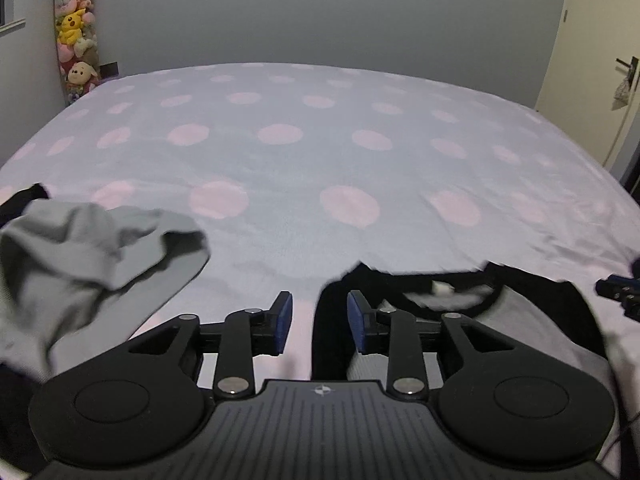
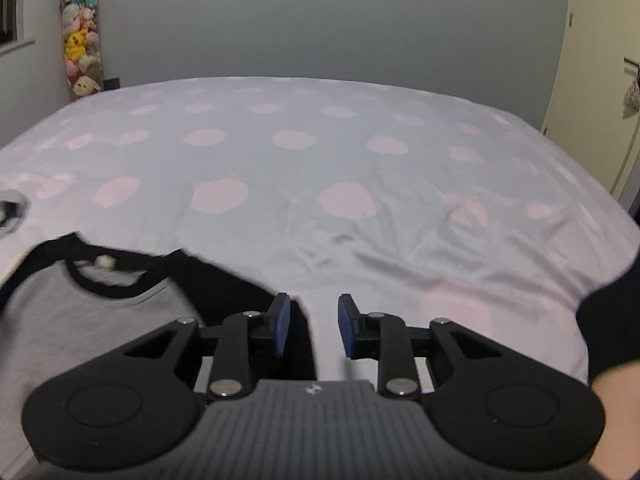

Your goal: Fold clothes

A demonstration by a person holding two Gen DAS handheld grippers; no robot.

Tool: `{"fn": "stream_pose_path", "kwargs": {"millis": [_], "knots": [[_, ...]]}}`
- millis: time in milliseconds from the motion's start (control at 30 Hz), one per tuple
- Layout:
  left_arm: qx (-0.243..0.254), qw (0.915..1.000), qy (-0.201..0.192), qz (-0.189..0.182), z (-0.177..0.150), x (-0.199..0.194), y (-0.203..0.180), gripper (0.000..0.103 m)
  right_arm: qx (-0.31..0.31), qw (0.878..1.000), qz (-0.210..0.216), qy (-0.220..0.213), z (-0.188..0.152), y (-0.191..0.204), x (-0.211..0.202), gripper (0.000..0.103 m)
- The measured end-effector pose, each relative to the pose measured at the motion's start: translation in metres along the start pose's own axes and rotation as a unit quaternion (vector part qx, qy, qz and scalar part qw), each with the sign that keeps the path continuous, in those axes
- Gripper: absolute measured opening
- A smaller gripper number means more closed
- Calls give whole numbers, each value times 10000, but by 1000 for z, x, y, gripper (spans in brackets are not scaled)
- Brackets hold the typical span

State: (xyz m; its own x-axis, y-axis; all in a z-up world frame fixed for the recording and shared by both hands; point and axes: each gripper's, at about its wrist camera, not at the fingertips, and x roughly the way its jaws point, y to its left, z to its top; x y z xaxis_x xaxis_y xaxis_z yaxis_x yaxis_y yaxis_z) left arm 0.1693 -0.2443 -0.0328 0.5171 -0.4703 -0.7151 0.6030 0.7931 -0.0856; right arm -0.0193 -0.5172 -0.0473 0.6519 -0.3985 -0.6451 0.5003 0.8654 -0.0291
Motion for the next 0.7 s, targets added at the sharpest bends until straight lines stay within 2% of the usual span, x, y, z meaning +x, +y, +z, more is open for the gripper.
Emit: {"fn": "stream_pose_path", "kwargs": {"millis": [167, 333, 433, 567, 700], "knots": [[-164, 9992, 330, -148, -27, -65, -4, 30, 345, 9988, 337, 29, -26, 2, -64, 40], [-355, 9953, 857, -271, -79, -115, -12, 31, 423, 9972, 609, 59, -60, 10, -115, 46], [-502, 9913, 1194, -252, -115, -129, -18, 43, 475, 9964, 699, 107, -84, 14, -140, 47], [-857, 9845, 1490, -354, -156, -137, -22, 43, 645, 9947, 754, 274, -118, 15, -157, 48], [-817, 9794, 1820, -317, -185, -137, -36, 43, 749, 9929, 799, 464, -139, 13, -160, 48]]}}
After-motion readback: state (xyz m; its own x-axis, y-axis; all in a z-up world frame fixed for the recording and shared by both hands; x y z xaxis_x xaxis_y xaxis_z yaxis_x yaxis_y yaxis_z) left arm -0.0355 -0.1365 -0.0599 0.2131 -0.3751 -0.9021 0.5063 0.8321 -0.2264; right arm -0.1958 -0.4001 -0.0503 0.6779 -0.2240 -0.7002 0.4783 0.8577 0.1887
